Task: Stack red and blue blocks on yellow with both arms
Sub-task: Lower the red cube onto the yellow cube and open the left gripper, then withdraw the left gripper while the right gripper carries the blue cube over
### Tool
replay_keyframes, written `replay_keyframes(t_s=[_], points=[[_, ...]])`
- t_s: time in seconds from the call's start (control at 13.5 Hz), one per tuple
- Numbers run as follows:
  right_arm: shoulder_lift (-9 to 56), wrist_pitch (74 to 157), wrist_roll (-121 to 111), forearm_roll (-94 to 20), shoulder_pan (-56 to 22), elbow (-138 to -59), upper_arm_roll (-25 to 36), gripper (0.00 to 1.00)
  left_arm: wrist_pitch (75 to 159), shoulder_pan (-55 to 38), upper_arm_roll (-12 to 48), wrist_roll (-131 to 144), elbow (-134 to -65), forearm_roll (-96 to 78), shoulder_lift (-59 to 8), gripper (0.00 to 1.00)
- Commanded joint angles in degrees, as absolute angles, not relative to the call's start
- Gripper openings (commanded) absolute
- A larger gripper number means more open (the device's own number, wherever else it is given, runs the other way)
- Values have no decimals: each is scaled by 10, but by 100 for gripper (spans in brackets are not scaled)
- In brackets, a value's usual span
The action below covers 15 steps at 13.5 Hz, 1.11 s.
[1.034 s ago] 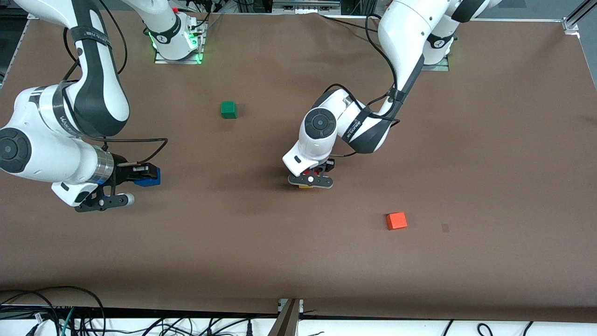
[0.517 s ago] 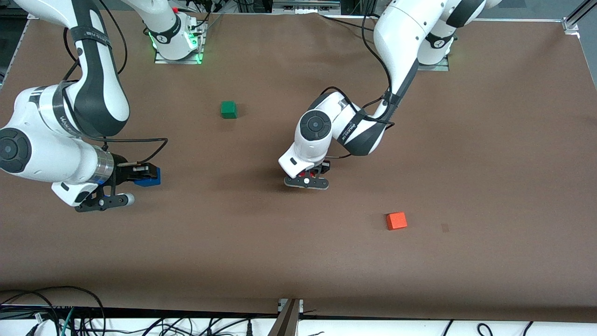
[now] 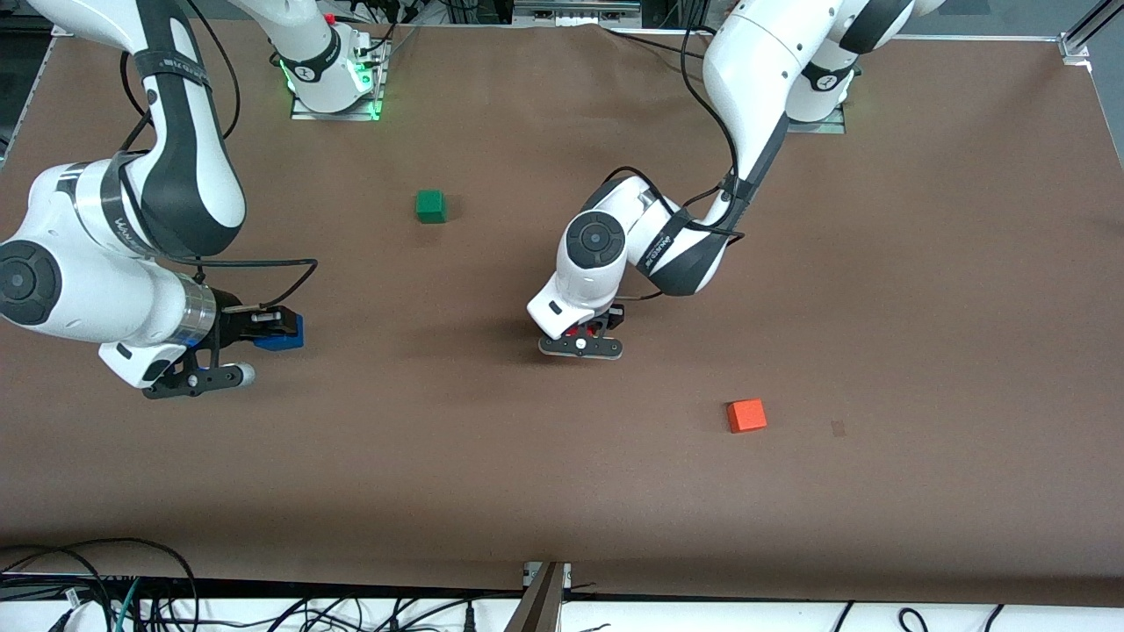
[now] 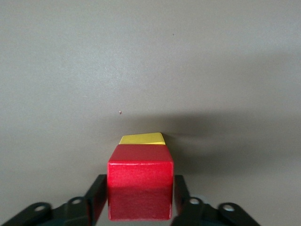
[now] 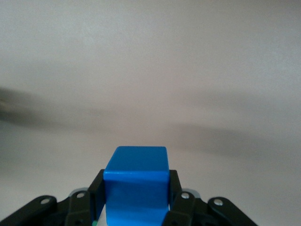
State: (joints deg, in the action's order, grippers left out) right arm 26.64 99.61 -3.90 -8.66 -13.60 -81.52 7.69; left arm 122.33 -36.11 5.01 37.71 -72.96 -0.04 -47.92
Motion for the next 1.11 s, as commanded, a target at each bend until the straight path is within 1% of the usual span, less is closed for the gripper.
replay_keyframes(t_s=[0.0,0.07,0.15,0.3,0.44,0.59,0.81,0.96,1.03], points=[[261,985,-42,-87,-137,-812,76,26,1211,-368,45,410,-700,11,-487,100],[261,985,-40,-87,-137,-812,76,26,1198,-367,45,420,-694,9,-483,100],[261,985,-39,-88,-138,-812,75,26,1167,-361,46,418,-681,7,-478,100],[263,990,-9,-91,-141,-810,69,26,1085,-336,45,414,-623,10,-476,100],[281,986,46,-91,-168,-774,62,26,1018,-293,48,383,-588,11,-466,100],[300,991,103,-91,-205,-742,62,26,968,-241,47,292,-588,11,-434,100],[341,990,210,-91,-274,-669,62,26,895,-145,46,252,-588,11,-366,100],[368,1008,291,-91,-320,-637,62,26,884,-84,45,211,-589,10,-332,100],[383,1032,328,-92,-339,-624,62,26,883,-57,45,178,-591,8,-313,100]])
